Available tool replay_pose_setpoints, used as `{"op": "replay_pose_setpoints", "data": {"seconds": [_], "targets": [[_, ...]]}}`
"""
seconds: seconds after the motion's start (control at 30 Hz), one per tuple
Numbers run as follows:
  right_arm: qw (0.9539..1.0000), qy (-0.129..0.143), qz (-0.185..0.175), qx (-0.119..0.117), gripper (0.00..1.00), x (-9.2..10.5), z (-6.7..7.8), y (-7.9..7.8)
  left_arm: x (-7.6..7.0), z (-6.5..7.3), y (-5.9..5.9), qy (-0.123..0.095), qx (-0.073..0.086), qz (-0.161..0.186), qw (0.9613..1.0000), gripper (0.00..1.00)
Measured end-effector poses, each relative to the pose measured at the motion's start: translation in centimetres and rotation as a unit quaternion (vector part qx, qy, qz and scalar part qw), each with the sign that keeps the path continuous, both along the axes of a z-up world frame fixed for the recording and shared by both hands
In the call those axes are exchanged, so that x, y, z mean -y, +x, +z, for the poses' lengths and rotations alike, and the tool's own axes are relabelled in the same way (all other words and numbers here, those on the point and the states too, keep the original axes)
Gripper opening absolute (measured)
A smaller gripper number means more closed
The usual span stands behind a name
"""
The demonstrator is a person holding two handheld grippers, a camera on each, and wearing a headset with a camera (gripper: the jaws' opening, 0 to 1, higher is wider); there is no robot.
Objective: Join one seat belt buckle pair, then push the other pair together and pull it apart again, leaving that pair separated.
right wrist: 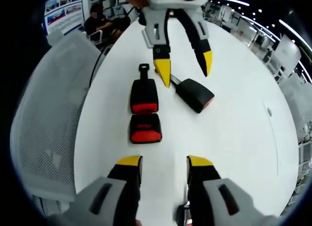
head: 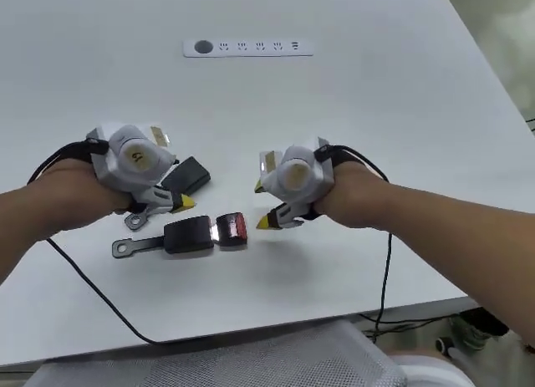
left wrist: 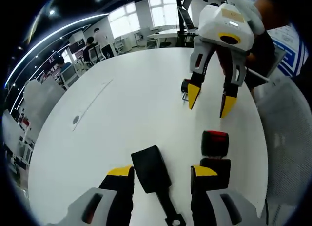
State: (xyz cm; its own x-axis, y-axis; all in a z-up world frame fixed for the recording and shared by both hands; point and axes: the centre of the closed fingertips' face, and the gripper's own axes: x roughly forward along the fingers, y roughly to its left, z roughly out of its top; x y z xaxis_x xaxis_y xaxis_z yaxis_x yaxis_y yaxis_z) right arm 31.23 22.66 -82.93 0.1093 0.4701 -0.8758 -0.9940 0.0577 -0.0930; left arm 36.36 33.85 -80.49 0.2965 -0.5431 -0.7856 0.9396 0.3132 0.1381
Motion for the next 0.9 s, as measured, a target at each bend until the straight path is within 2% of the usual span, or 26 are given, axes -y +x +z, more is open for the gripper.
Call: {"op": "replay_pose_setpoints", "data": {"seconds": [0.17, 0.33, 0.47, 0.53, 0.67, 0.8, 0.9], "targets": [[0.9997, -0.013, -0.021, 0.007, 0.38, 2.9, -0.1, 1.3, -0.6, -1.3, 0.5, 0.012, -0.015, 0.009, 0.9998, 0.46], [0.9979, -0.023, -0.060, 0.009, 0.38, 6.6, -0.1, 3.0, -0.9, -1.9, 1.1, 0.020, -0.015, 0.009, 0.9996, 0.46], [0.9953, -0.036, -0.090, 0.006, 0.40, 9.2, -0.7, 3.5, -0.9, -2.8, 1.7, 0.029, -0.023, 0.008, 0.9993, 0.45], [0.9947, -0.045, -0.092, 0.006, 0.40, 10.0, -1.0, 3.5, -0.8, -3.2, 1.9, 0.030, -0.026, 0.008, 0.9992, 0.45], [0.9942, -0.051, -0.094, 0.000, 0.40, 10.8, -1.7, 3.6, -0.6, -3.6, 1.8, 0.030, -0.039, 0.003, 0.9988, 0.43], [0.9940, -0.064, -0.088, -0.006, 0.39, 11.2, -2.5, 3.7, -0.2, -3.6, 1.4, 0.026, -0.042, -0.012, 0.9987, 0.40], [0.9937, -0.074, -0.082, -0.014, 0.38, 11.4, -3.1, 3.7, -0.2, -3.9, 1.1, 0.034, -0.043, -0.027, 0.9981, 0.38]]}}
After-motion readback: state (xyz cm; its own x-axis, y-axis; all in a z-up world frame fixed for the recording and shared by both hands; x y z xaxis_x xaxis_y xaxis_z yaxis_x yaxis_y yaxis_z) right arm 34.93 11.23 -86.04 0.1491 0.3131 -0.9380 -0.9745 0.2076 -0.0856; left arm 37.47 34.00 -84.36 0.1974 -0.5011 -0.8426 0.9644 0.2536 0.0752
